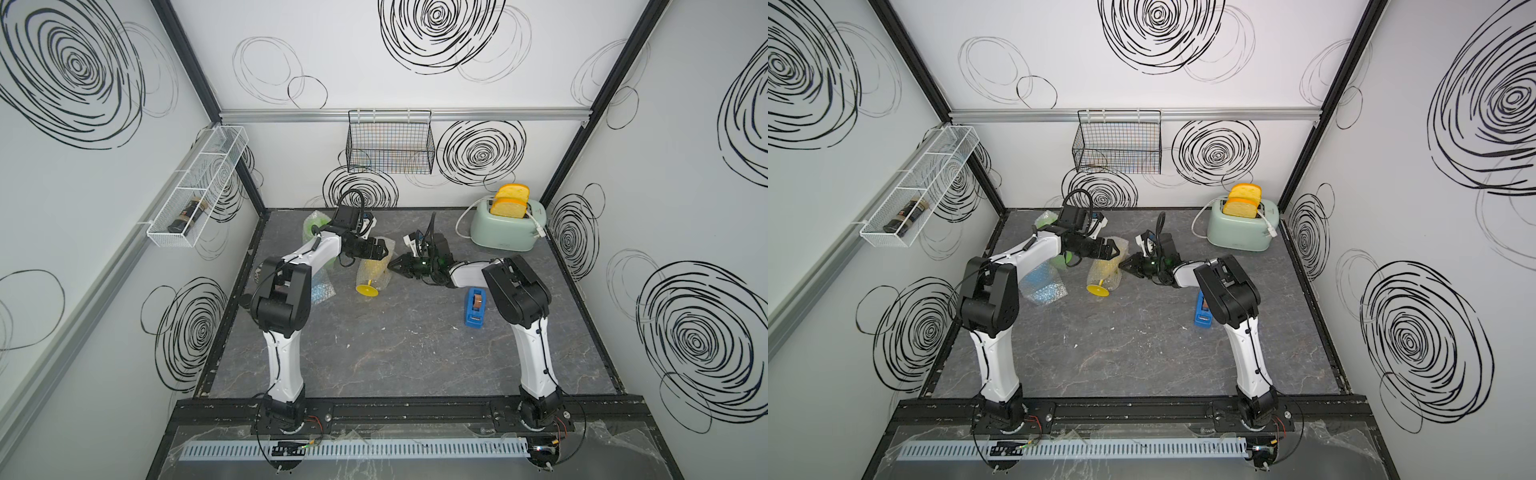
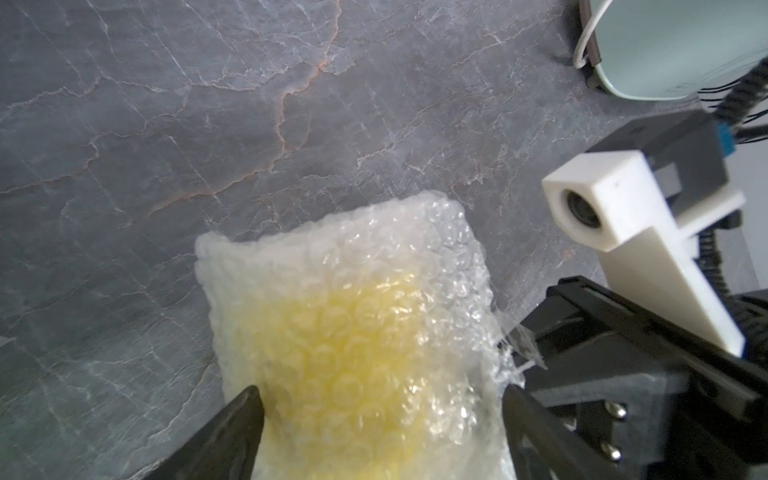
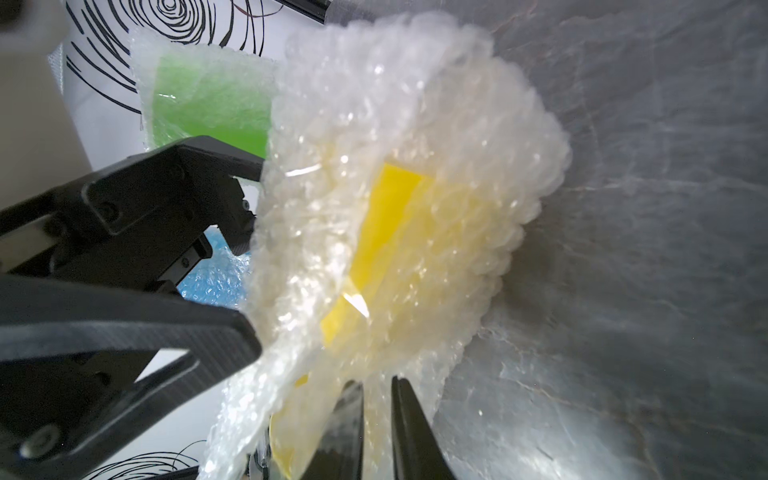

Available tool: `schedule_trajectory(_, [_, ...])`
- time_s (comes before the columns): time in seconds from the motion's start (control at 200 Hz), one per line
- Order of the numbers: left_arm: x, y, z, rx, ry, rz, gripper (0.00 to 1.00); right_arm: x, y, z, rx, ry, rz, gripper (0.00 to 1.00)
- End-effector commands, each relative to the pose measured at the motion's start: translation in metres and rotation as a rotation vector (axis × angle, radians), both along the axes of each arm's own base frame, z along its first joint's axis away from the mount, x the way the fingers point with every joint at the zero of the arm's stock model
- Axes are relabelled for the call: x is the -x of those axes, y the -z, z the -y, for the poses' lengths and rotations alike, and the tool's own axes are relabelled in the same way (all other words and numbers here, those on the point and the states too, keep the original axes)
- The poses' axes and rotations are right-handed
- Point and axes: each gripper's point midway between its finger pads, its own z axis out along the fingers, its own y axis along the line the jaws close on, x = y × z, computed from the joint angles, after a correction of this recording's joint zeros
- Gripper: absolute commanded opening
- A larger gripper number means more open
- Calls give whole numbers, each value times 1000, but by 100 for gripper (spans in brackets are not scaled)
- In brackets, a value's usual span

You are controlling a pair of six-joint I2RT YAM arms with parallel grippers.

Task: Wrap wine glasses in bubble wrap
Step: Adjust the bubble wrap at the center of the board.

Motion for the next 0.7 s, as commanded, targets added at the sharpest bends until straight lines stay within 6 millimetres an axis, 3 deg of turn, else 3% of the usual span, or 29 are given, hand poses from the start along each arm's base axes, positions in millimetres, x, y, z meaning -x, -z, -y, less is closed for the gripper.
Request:
schedule_trajectory(0.0, [-1,12,2,-5,-4,-28,91,-4,-4,-11,-29,-16,24,18])
schedule_trajectory(0.47, [13,62,0,-183,18,-72,90,4,-1,-22,-23,-39,24,18])
schedule_trajectory(0.595, [17,69,-7,-206,12,-84,84,11,-4,-14,-12,-37,24,18])
schedule_trajectory(0.695, [16,67,-10,-205,6,-75,78,14,-10,4,7,-14,29,18])
